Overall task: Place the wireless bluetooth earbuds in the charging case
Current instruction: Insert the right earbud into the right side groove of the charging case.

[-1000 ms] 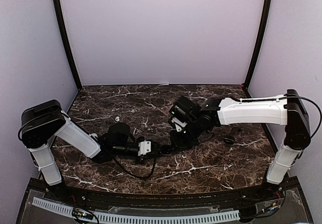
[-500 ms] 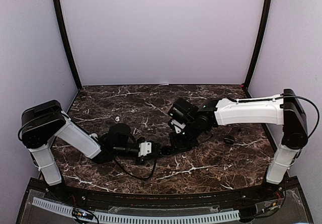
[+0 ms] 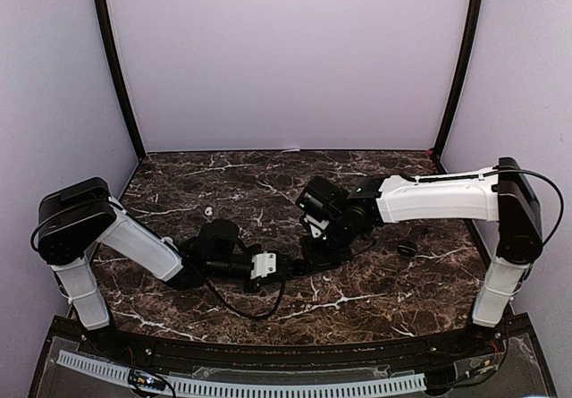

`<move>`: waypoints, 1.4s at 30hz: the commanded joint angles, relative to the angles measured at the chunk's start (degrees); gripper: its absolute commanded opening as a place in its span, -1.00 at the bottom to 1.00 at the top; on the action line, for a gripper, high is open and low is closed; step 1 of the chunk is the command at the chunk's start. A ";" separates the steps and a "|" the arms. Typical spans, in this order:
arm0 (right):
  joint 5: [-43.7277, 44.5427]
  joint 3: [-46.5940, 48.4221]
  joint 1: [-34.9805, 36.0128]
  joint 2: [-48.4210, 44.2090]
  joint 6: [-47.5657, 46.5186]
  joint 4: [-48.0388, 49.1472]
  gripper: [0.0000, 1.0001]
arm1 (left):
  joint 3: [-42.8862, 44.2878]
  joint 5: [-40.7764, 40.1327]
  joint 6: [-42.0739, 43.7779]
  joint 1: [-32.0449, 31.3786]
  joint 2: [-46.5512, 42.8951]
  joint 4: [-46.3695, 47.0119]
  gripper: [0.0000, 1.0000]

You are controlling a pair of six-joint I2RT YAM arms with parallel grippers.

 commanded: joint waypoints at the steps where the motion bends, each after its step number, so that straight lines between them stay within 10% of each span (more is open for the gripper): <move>1: 3.50 1.60 0.32 1.16 2.01 0.14 -1.00 | 2.77 -0.24 -1.70 -1.10 -1.11 -0.79 -1.00; 24: 2.35 0.93 0.17 0.73 3.19 3.73 -1.00 | 5.91 -0.67 -5.97 -3.04 -1.09 -2.95 -1.00; 42: -2.82 -3.46 -0.03 -3.50 1.87 8.38 -0.42 | 4.77 -0.81 -7.10 -3.04 -0.50 -0.20 -1.00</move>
